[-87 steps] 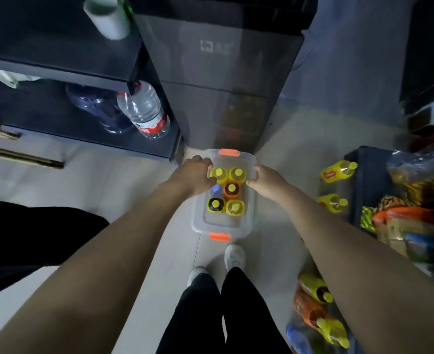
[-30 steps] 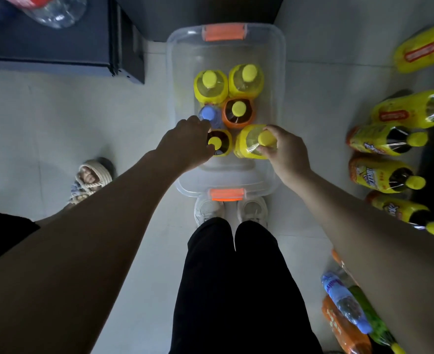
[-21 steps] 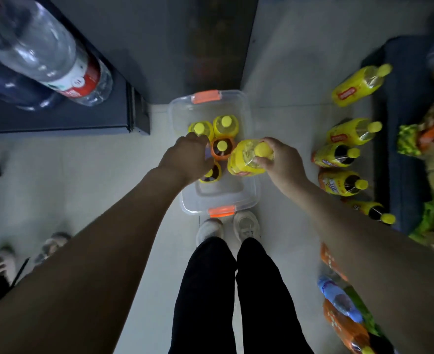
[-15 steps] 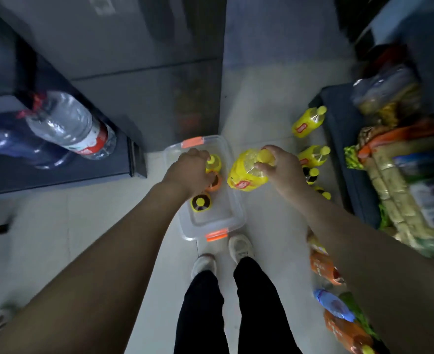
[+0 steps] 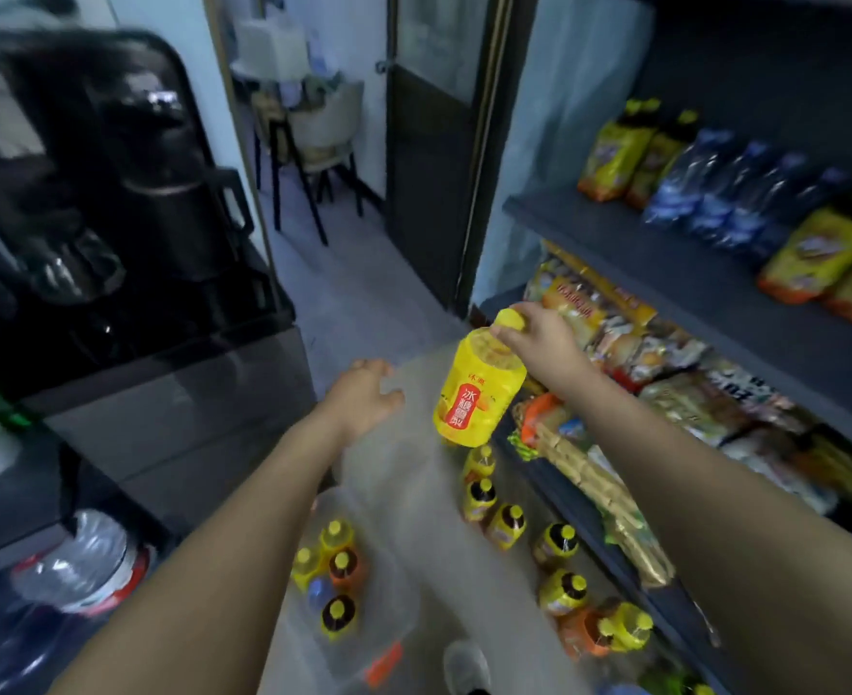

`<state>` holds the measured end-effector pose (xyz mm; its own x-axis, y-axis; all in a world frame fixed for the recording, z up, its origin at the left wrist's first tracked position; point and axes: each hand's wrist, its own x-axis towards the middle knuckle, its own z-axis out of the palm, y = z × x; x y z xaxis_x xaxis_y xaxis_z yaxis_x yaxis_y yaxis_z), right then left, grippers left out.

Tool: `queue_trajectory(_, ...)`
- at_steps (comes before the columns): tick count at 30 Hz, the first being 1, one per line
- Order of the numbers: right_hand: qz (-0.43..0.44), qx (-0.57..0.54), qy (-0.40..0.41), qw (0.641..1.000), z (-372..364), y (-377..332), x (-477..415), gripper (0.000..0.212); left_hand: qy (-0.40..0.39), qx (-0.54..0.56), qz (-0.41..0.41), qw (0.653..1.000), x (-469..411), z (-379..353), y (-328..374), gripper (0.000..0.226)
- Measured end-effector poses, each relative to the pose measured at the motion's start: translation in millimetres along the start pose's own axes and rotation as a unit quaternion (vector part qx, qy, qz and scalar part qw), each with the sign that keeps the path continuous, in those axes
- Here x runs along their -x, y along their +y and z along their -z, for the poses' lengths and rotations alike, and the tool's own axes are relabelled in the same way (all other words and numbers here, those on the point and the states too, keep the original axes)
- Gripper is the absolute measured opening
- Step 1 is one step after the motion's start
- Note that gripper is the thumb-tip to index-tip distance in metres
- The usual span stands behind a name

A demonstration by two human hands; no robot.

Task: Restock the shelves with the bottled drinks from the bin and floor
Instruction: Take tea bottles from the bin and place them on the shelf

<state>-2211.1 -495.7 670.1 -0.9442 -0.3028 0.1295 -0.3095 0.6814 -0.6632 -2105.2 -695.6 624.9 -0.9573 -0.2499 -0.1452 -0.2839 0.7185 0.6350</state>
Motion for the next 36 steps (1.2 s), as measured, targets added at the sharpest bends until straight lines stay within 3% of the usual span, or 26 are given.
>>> queue_trajectory(6,-0.005,-0.025,0.117,0.993,123.7,-33.0,13.4,0.038,0.013,0.104,-0.075,0.992,9.2,22.7,101.2,0.037)
queue_trajectory(14,0.025,-0.075,0.245,0.966,261.0,-51.6,36.6,0.036,-0.045,0.240,-0.143,0.959,25.5,10.7,232.1,0.027)
queue_trajectory(20,0.039,-0.119,0.290,0.949,343.8,-48.2,54.5,0.021,-0.083,0.308,-0.191,0.928,35.6,-8.1,315.0,0.034)
queue_trajectory(28,0.057,-0.131,0.352,0.925,427.7,-36.3,62.1,0.034,-0.160,0.398,-0.250,0.868,48.7,-23.2,407.5,0.037)
queue_trajectory(36,0.062,-0.148,0.396,0.904,487.3,-31.0,49.2,0.045,-0.164,0.438,-0.281,0.838,42.7,-28.7,472.4,0.033)
